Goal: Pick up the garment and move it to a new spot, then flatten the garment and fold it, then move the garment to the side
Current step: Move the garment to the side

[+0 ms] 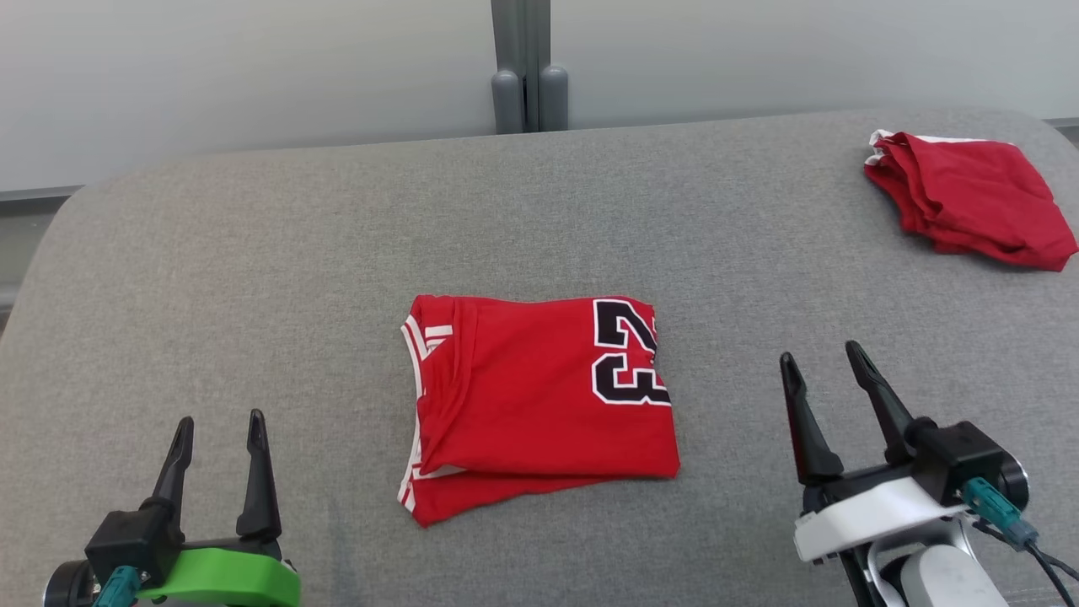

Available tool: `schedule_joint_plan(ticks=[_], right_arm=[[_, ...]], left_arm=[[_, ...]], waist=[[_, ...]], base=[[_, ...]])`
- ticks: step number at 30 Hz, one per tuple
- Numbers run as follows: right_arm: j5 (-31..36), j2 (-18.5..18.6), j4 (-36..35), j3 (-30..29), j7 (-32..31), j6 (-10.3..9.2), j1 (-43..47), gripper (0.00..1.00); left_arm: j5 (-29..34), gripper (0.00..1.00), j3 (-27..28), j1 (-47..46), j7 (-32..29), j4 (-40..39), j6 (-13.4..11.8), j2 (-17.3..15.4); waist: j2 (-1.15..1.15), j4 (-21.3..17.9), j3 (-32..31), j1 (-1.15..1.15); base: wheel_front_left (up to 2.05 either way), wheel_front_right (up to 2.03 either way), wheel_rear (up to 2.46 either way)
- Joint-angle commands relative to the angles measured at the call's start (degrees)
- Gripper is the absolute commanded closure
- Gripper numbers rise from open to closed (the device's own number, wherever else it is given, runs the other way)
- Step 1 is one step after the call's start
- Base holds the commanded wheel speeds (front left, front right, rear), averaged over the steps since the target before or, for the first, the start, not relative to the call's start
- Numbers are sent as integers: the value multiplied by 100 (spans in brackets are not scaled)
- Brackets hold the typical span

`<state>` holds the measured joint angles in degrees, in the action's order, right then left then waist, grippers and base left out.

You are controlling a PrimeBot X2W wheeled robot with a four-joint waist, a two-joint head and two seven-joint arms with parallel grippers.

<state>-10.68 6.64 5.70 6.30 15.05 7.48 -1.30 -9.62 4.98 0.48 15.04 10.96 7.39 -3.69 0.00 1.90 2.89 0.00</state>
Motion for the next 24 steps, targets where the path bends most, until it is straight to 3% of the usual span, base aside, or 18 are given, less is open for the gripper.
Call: schedule_joint_plan(ticks=[1,11,24], right_arm=[[-70,26,53,115,15,2,-182,0],[-96,23,1376,826,8,1,-1417,0],[-144,-259,3704,973,1,1,-2411,0]], left_arm=[[8,0,1,-112,14,-21,16,7],[-50,0,-146,-368,14,-12,17,35],[-148,0,-306,-678,14,69,18,67]], waist=[[0,41,53,0],[0,384,427,0],[0,783,918,0]], base=[[0,0,0],[0,0,0],[0,0,0]])
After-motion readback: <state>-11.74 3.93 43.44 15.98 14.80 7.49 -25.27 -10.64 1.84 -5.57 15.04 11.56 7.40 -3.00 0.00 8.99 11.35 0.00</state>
